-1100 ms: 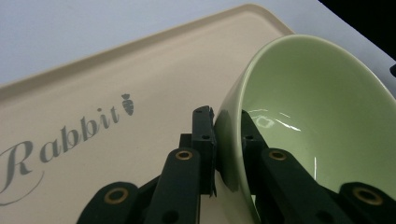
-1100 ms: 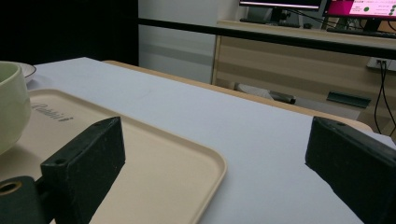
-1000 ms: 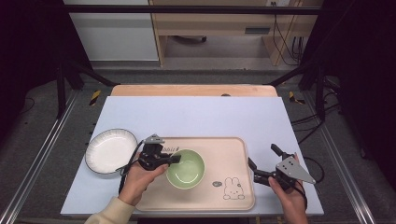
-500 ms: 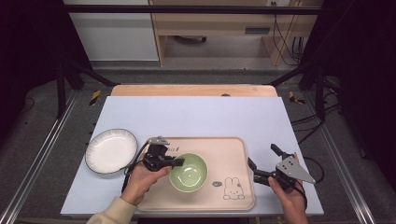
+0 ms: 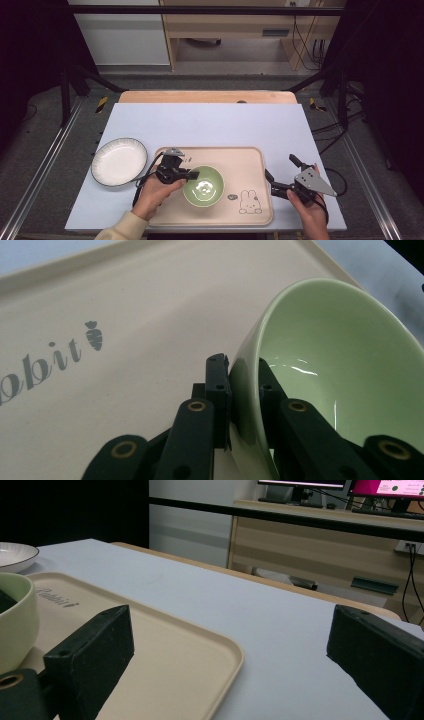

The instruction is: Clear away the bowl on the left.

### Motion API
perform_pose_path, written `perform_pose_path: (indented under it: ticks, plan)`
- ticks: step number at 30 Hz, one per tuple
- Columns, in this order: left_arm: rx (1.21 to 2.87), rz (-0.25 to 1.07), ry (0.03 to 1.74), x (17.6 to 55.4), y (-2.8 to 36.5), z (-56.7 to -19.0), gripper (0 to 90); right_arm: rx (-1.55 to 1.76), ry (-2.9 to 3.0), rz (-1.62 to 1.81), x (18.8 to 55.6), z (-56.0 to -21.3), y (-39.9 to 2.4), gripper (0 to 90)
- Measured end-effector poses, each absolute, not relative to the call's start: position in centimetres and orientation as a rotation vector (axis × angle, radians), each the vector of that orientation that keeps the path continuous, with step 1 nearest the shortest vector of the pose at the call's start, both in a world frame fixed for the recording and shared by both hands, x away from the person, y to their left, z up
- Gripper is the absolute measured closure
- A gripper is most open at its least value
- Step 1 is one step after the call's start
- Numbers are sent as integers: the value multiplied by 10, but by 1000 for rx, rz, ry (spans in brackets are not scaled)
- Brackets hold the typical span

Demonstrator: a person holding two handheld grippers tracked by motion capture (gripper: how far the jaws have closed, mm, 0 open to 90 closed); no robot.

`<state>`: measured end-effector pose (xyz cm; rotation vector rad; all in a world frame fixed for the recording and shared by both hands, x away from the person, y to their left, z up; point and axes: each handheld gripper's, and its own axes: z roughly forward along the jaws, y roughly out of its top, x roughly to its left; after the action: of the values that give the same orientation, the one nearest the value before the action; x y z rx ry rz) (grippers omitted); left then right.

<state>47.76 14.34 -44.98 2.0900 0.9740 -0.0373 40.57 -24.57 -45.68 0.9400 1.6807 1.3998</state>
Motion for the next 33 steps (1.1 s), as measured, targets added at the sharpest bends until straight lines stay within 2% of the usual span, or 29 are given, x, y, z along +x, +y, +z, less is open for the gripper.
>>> perform_pose_path:
  ticks: [33]
  plan:
    - [2132, 30, 986, 478, 140, -453, 823, 941, 1697, 1390, 407, -459, -244, 50]
